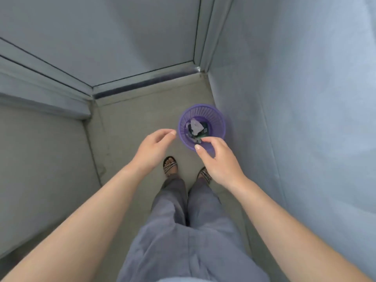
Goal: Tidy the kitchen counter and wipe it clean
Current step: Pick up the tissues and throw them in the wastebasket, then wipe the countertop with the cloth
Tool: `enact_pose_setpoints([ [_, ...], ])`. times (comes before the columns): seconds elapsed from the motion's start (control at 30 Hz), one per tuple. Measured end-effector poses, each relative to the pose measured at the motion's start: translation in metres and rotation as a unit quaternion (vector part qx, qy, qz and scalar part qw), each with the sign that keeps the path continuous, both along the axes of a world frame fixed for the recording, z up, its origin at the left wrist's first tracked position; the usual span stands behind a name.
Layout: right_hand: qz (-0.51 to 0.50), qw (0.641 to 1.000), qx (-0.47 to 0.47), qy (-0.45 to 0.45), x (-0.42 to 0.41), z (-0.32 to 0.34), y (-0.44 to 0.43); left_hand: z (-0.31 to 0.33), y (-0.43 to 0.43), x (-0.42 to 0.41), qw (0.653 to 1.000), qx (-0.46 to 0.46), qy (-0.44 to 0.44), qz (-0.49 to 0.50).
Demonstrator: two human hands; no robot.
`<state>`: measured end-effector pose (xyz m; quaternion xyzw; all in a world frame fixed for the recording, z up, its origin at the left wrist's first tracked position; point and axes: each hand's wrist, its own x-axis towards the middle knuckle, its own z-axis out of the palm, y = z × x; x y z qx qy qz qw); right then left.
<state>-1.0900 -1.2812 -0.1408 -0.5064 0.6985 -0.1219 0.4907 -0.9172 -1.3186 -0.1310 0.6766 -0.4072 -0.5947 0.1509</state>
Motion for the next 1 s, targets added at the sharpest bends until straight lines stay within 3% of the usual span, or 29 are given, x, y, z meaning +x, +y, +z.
enact_pose_setpoints([
  [0.33,0.075,0.991,-0.091,-0.068,0.004,0.174,0.074,0.164,0.096,0.025,0.99,-0.087,0.104,0.046],
  [0.5,0.122,0.972,-0.187,-0.07,-0.002,0.216,0.07,0.196,0.126,0.037,0.977,-0.129,0.121,0.122],
  [0.63,0.186,0.962,-0.174,-0.098,0.009,0.219,0.066,0.206,0.155,0.036,0.957,-0.153,0.12,0.214],
  [0.83,0.382,0.909,-0.113,-0.12,0.027,0.216,0.084,0.211,0.227,0.019,0.915,-0.161,0.107,0.355],
  [1.0,0.524,0.836,-0.08,-0.144,0.052,0.209,0.114,0.202,0.306,0.005,0.835,-0.147,0.101,0.52],
])
